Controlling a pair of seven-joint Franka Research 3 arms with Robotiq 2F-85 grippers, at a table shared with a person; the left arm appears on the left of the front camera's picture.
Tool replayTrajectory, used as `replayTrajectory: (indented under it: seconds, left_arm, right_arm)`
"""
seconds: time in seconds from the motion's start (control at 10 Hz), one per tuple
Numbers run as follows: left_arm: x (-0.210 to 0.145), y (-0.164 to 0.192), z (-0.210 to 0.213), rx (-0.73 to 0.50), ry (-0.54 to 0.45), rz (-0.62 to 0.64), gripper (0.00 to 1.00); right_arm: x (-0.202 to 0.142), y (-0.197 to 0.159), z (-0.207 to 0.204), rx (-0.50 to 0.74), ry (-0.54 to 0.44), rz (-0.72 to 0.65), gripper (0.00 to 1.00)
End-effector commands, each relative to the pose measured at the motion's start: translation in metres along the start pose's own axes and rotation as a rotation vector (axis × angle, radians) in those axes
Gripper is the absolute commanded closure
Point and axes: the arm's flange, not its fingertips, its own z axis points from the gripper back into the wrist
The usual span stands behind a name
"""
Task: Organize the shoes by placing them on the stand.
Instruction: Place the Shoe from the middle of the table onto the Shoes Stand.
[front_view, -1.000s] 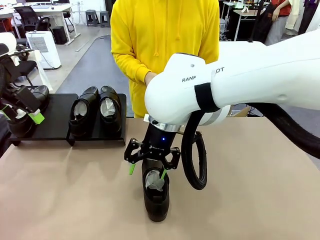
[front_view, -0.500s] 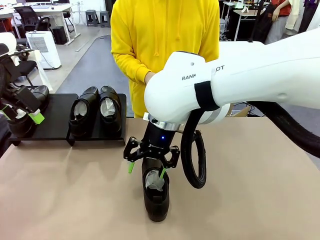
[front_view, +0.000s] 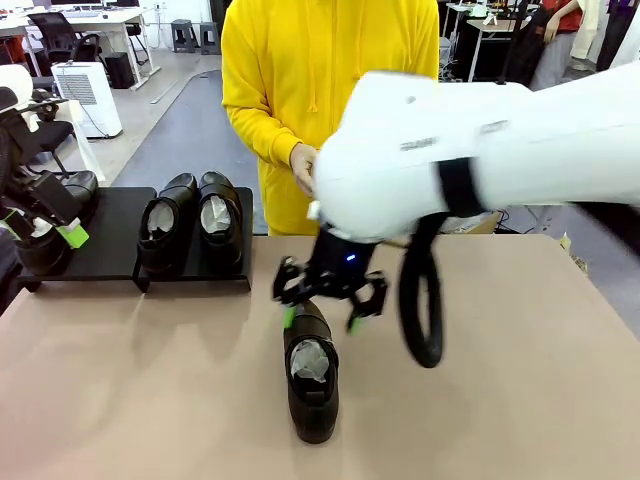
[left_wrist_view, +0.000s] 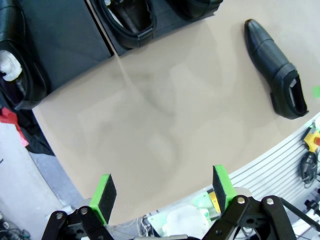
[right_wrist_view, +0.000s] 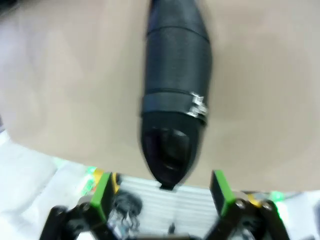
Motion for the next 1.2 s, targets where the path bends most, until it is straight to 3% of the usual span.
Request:
replayTrajectory:
  seconds: [0.0,0.2,0.5,0.6,0.7,0.9,1.0,1.1]
  left_arm:
    - [-0.001,0.001,0.000,0.003,-0.008,-0.007,0.00]
    - [0.000,0.000,0.000,0.000,0.000,0.000,0.00]
    - [-0.021,-0.088,-0.025,-0.134,0.006,0.069,0.00]
    - [-0.031,-0.118,-0.036,-0.209,0.040,0.119,0.00]
    - [-0.037,-0.140,-0.048,-0.250,0.104,0.203,0.00]
    - [-0.048,-0.172,-0.071,-0.234,0.140,0.237,0.00]
    - [-0.048,-0.171,-0.078,-0.193,0.125,0.294,0.00]
    - [-0.047,-0.161,-0.072,-0.147,0.039,0.268,0.00]
  right_arm:
    - [-0.030,-0.077,0.047,-0.039,-0.096,-0.173,0.00]
    - [-0.037,-0.143,0.059,0.044,-0.100,-0.298,0.00]
    - [-0.037,-0.209,0.054,0.182,-0.103,-0.503,0.00]
    - [-0.030,-0.217,0.046,0.184,-0.049,-0.588,0.00]
    - [-0.038,-0.207,0.061,0.111,-0.095,-0.460,0.00]
    - [-0.038,-0.207,0.061,0.111,-0.095,-0.460,0.00]
    - [-0.038,-0.207,0.061,0.111,-0.095,-0.460,0.00]
    - [-0.038,-0.207,0.061,0.111,-0.095,-0.460,0.00]
